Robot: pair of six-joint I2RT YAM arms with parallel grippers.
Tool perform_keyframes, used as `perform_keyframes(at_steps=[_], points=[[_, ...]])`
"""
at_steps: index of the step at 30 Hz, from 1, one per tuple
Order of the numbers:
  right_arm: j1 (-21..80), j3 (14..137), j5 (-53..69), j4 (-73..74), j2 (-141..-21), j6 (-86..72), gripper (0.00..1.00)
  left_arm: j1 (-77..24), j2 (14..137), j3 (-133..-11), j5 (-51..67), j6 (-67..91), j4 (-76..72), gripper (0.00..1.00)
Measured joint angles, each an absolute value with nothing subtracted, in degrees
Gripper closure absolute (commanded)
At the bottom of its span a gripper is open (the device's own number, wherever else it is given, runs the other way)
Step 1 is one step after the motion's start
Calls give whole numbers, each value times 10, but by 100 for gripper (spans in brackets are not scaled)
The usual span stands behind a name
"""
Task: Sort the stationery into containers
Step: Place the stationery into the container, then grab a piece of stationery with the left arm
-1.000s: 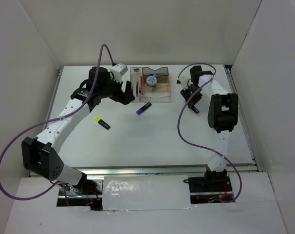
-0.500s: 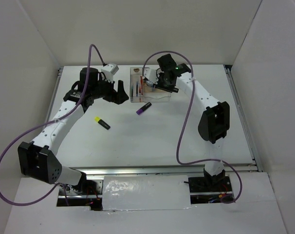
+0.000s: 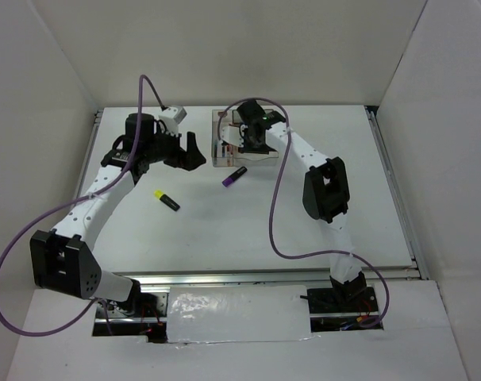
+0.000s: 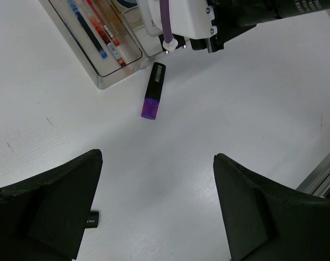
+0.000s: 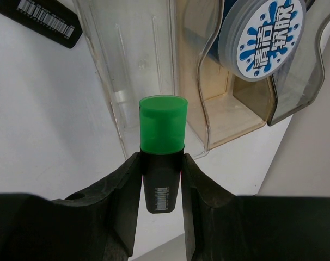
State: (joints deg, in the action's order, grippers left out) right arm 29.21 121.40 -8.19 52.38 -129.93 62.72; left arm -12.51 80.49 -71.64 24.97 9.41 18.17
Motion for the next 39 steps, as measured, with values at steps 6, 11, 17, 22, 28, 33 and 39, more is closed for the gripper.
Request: perform_keyframes(at_steps=[6,11,17,22,28,33,39], points=[[290,1214,-86,500,-1308,643,66,-122,804,-693,249,94,179,4],[290,1215,-87,480,-1311,651,54,-121,797,-682,248,94,178,4],[292,1216,-93,475,-1324,656,37,-118,796,-680,247,94,175,4],[298,1216,-95,475,-1325,655,37,-114,796,-673,245,95,163,6],[302,1217,-64,481,-1313,607,37,-131,773,-607,222,92,118,14],[287,1200,-2,486,-1223,498,37,-200,773,-547,173,79,81,19],[215,1133,85,481,-1036,352,37,-247,839,-533,144,59,13,25]])
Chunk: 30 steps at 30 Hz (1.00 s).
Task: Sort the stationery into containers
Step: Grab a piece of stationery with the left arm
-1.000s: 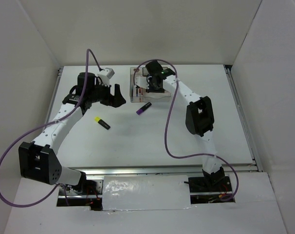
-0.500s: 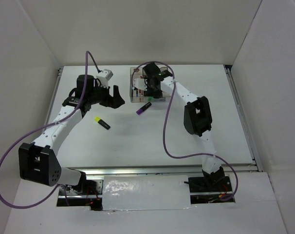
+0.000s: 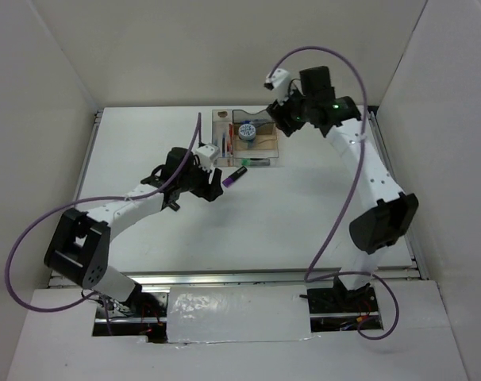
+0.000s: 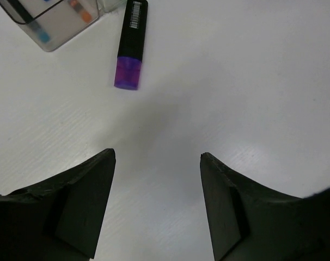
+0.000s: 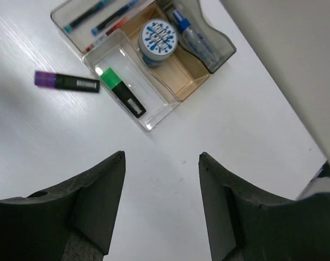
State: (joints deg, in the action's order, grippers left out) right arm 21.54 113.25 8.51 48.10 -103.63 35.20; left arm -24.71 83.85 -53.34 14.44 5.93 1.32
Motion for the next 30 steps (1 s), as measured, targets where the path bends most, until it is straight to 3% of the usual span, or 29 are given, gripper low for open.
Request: perform_keyframes(at_steps=[5,11,30], points=[[154,1047,141,476,-938,268,36,-260,914,-538,133,44,-37,28],[150,955,172,483,-907,232,36,-276,985,-560,118,33,-77,30],[140,951,194,483,-880,215,35,-287,1127,-705,70,30,-88,31]])
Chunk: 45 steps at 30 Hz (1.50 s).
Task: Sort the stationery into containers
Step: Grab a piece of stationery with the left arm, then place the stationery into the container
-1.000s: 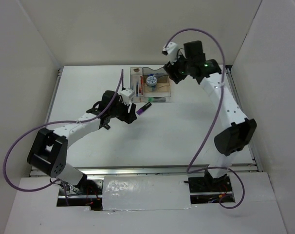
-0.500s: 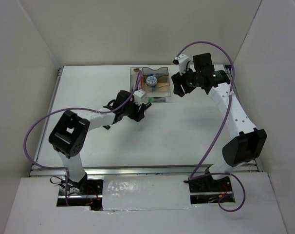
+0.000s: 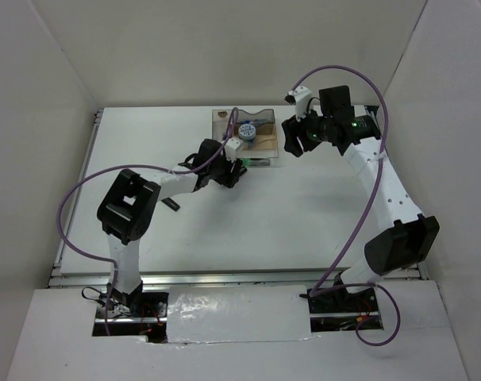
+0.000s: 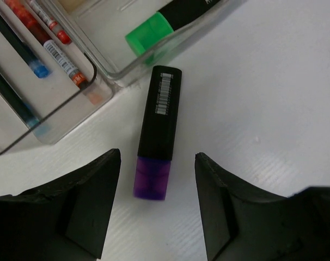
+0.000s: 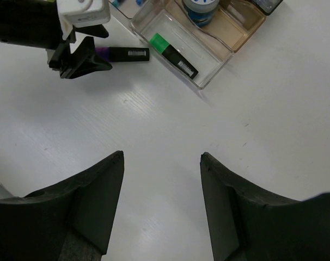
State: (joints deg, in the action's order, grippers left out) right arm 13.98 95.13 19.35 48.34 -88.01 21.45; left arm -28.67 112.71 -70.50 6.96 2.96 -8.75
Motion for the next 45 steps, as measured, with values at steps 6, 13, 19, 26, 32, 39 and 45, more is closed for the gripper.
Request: perform_keyframes(at_steps=[6,13,19,26,32,39,45], points=[[138,951,194,482,-878,215,34,-286,1162,-744,57,30,-60,34],[138,951,198,480,-878,213,35,-286,1171,-744,60,31,-36,42],[137,951,202,480,-878,212,34,-286,1170,-742,69,32,-34,54],[137,951,204,480,-877,213,34,-286,1155,-736,90,-2,-4,67],[137,947,204,477,-865,213,34,-307,1095,-711,145,-117,74,76],[136,929,204,472,-853,213,34,-323,1022,-741,173,-244,121,76],[136,910,204,467,-853,212,34,-312,1035,-840,175,-349,133,79]])
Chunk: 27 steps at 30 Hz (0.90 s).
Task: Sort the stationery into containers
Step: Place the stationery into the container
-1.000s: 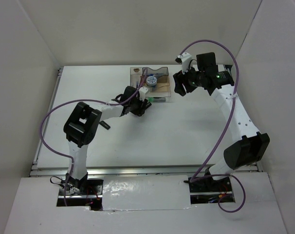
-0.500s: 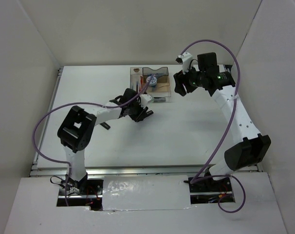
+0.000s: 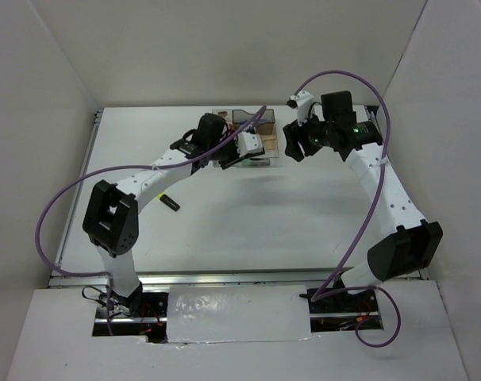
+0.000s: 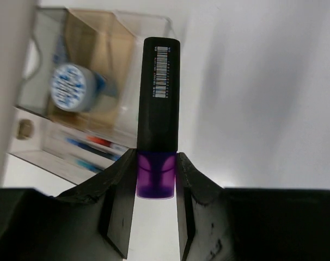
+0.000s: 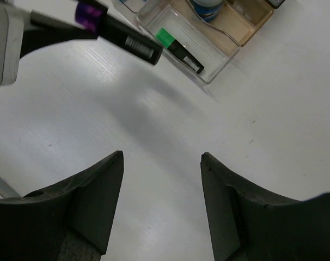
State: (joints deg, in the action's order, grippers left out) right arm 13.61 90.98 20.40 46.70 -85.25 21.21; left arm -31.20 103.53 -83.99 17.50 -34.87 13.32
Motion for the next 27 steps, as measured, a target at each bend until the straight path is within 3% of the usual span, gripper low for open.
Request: perform_keyframes(at_steps=[11,27], points=[[127,891,204,449,-850,208,34,-263,1196,-1044,198,-485,169,80],[125,859,204,427,-848,209,34,-265,1253,-1092,209,-508,185,71]])
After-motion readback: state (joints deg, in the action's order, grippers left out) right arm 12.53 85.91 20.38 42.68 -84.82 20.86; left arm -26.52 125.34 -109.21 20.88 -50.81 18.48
